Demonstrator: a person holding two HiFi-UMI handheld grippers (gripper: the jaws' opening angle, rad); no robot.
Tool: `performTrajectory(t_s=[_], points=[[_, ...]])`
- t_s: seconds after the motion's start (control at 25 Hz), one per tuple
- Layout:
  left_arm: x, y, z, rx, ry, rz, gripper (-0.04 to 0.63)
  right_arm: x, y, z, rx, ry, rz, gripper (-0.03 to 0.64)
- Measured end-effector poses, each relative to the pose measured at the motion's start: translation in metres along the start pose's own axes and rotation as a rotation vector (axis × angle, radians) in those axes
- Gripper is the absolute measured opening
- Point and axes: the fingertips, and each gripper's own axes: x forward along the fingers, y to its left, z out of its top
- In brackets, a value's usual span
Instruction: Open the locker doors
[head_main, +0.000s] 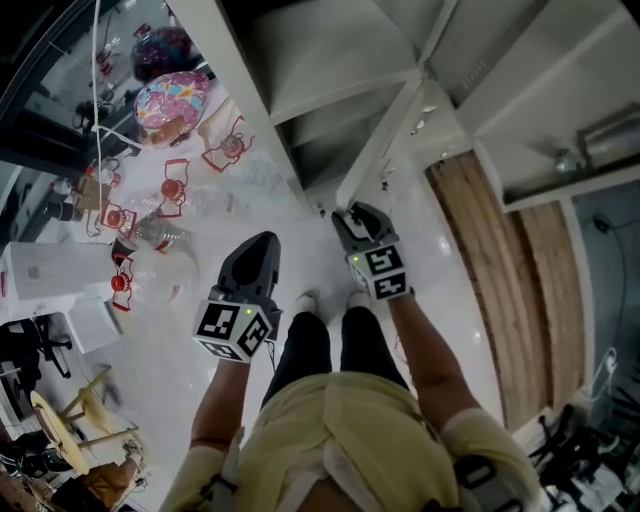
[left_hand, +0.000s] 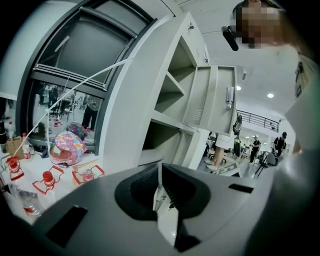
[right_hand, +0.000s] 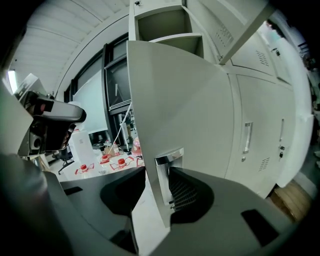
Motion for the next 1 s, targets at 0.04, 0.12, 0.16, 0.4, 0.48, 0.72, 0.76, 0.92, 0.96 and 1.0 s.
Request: performTrajectory(t_s=[0.04, 0.12, 0.16, 0.4, 0.48, 0.72, 0.76, 0.92, 0.96, 1.0], points=[[0.001, -0.003, 0.0, 0.005, 0.003, -0.012, 0.005, -0.006, -0.002, -0.002, 0.006, 0.002, -0.007, 0.144], [0.003, -0.011, -0.001, 0.014, 0.011, -0.033, 0.005, -0.017, -0.008, -0.008, 0.009, 0.008, -0.022, 0.144], [0.005, -0.015, -0.001, 0.019, 0.015, -0.043, 0.005, -0.022, -0.013, -0.013, 0.003, 0.014, -0.032, 0.144], [0.016, -0.037, -0.001, 0.048, 0.032, -0.102, 0.005, -0.052, -0.028, -0.021, 0.015, 0.024, -0.073, 0.144], [0.021, -0.044, -0.002, 0.054, 0.036, -0.122, 0.005, -0.06, -0.036, -0.024, 0.029, 0.028, -0.093, 0.144], [0.031, -0.063, -0.006, 0.076, 0.051, -0.164, 0.005, -0.086, -0.06, -0.038, 0.058, 0.038, -0.169, 0.144], [0.033, -0.066, -0.006, 0.082, 0.054, -0.169, 0.005, -0.09, -0.067, -0.043, 0.059, 0.045, -0.186, 0.144], [0.04, -0.076, -0.006, 0.098, 0.062, -0.186, 0.005, -0.105, -0.094, -0.055, 0.068, 0.056, -0.253, 0.144], [0.042, -0.078, -0.006, 0.1, 0.064, -0.19, 0.005, -0.109, -0.098, -0.054, 0.077, 0.054, -0.264, 0.144], [0.043, -0.08, -0.006, 0.101, 0.065, -0.193, 0.005, -0.113, -0.102, -0.053, 0.087, 0.05, -0.276, 0.144]])
